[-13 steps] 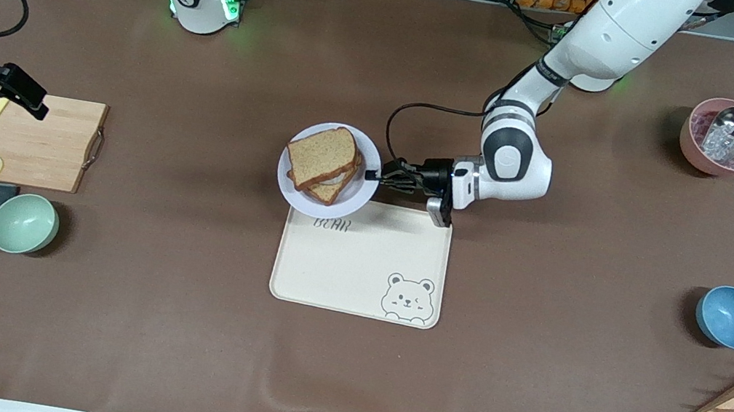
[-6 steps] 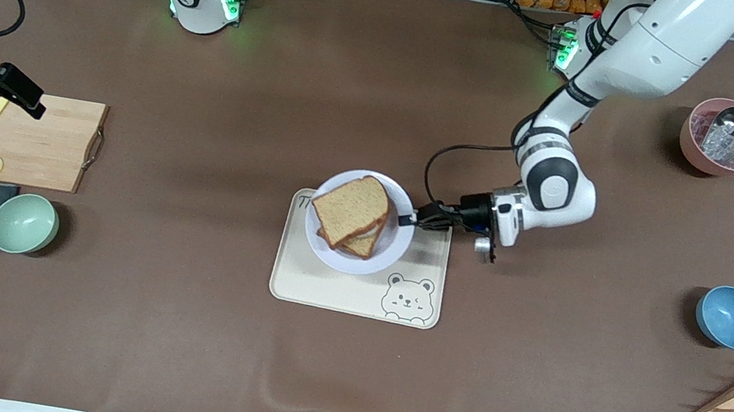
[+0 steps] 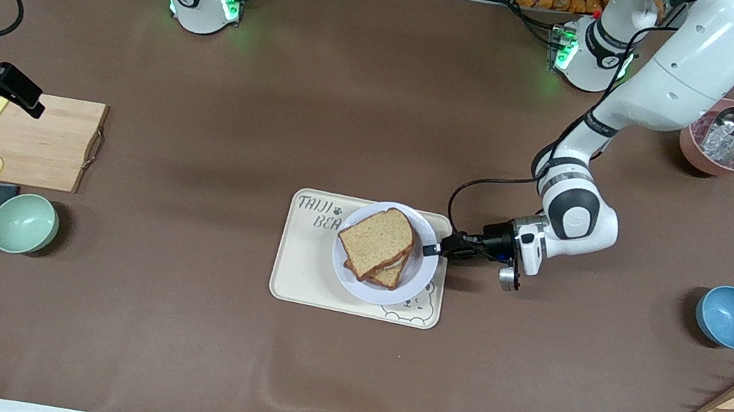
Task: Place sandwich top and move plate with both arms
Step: 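Release the plate rim and pull the left gripper away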
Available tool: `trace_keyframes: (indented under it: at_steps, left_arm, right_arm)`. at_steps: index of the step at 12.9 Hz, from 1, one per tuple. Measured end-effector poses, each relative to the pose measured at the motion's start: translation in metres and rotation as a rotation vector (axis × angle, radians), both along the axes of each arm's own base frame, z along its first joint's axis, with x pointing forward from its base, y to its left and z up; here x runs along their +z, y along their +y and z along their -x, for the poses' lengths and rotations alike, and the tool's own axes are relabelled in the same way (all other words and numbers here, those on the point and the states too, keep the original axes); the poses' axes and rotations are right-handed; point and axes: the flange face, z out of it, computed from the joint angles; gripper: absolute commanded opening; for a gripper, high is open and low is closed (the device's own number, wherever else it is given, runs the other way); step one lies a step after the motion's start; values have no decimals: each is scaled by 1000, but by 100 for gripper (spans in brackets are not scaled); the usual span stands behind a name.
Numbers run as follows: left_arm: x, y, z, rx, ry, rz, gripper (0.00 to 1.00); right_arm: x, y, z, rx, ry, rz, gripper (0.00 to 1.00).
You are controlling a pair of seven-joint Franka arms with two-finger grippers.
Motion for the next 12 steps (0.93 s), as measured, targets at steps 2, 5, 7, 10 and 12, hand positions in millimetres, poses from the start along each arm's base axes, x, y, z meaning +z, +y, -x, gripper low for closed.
trace_keyframes:
  at_steps: [2,5,7,10,12]
  left_arm:
    - [-14,-2,-1,-4,9,0,0]
    - [-29,-1,-1,-33,12,-17,0]
    - [-35,4,-1,-48,10,-35,0]
    - [-36,7,-2,-51,9,-39,100]
    - [-37,8,-2,-50,9,-39,100]
  right_arm:
    - [0,-8,1,-14,4,0,100]
    - [-1,-11,1,-21,6,0,100]
    - [-1,-9,1,-17,6,0,100]
    - [-1,-8,1,-15,6,0,100]
    - [0,-8,0,-14,3,0,100]
